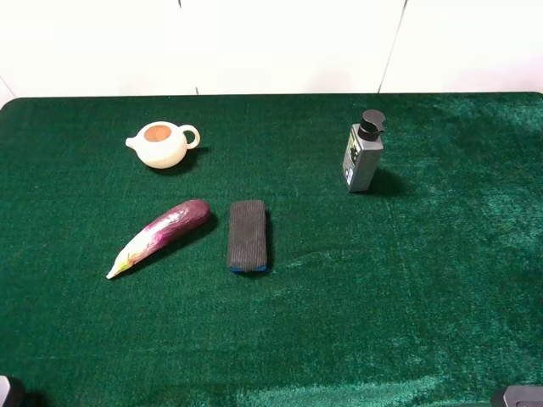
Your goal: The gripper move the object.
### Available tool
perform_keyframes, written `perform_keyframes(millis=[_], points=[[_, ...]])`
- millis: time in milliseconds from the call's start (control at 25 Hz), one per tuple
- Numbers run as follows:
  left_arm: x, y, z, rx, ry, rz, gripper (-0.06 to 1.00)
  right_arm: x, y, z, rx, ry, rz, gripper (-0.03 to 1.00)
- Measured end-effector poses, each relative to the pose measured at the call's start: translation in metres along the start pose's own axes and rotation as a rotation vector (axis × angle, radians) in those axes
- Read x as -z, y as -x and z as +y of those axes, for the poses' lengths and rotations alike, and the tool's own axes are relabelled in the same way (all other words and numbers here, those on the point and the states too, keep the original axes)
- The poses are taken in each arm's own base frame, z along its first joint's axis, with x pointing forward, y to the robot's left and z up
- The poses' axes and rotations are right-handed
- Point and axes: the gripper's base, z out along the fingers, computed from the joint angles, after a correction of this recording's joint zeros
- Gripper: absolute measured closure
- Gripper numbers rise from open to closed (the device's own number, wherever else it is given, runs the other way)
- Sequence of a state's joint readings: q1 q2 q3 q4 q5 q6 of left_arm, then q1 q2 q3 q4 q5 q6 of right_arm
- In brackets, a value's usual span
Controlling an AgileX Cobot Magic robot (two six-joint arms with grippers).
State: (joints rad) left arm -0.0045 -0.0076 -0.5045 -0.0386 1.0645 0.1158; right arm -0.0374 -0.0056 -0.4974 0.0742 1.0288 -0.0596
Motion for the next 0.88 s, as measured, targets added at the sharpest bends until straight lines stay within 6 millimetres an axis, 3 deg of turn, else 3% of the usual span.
perform_keyframes(millis=[880], points=[[0.0,0.0,0.0,0.0,0.0,0.0,-0.02,0.0,0.0,-0.0002,-0.007,-0.022,-0.001,0.28]])
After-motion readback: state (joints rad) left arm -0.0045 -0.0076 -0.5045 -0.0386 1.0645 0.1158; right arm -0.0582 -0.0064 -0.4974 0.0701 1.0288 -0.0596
